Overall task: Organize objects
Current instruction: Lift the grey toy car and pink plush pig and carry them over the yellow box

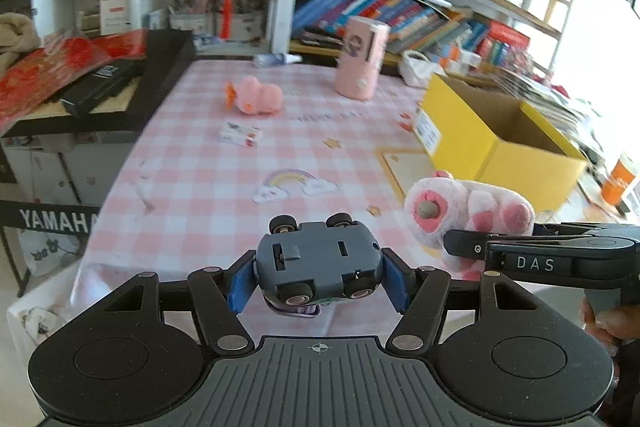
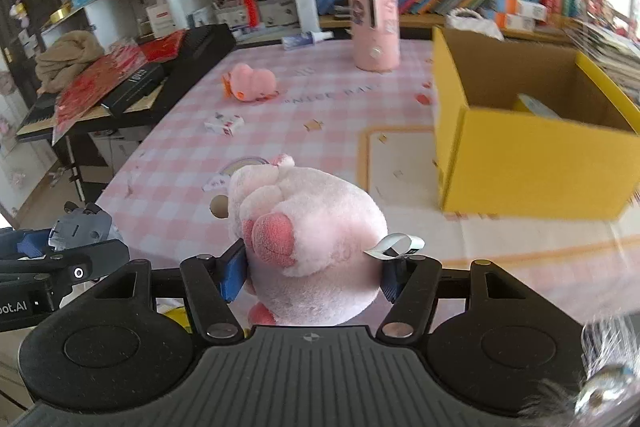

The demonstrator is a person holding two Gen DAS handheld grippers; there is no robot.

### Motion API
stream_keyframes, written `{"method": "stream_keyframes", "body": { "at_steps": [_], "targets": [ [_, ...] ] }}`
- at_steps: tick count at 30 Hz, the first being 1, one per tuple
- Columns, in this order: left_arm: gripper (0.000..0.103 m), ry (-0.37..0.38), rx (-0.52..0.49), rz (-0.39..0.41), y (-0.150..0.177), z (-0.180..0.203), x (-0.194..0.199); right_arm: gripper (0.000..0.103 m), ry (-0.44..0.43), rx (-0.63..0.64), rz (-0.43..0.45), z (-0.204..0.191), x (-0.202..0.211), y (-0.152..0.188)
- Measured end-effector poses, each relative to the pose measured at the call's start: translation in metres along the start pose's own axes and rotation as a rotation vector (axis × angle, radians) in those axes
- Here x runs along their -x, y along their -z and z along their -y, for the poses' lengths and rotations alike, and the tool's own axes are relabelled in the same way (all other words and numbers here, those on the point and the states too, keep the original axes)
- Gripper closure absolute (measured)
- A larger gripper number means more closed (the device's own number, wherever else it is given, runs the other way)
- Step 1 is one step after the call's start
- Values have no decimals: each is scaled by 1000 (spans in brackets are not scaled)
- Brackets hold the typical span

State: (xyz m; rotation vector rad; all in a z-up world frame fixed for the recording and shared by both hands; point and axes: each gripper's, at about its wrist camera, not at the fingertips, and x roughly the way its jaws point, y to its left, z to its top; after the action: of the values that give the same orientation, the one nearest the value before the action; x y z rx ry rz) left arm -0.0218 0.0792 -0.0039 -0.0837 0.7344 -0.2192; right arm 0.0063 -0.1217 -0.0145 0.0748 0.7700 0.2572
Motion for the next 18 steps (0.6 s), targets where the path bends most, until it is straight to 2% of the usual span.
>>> {"method": "stream_keyframes", "body": {
  "at_steps": [18],
  "targets": [
    [39,192,-160,-31,2,60,-13,42,195,-159,6,51,53,44]
  ]
}}
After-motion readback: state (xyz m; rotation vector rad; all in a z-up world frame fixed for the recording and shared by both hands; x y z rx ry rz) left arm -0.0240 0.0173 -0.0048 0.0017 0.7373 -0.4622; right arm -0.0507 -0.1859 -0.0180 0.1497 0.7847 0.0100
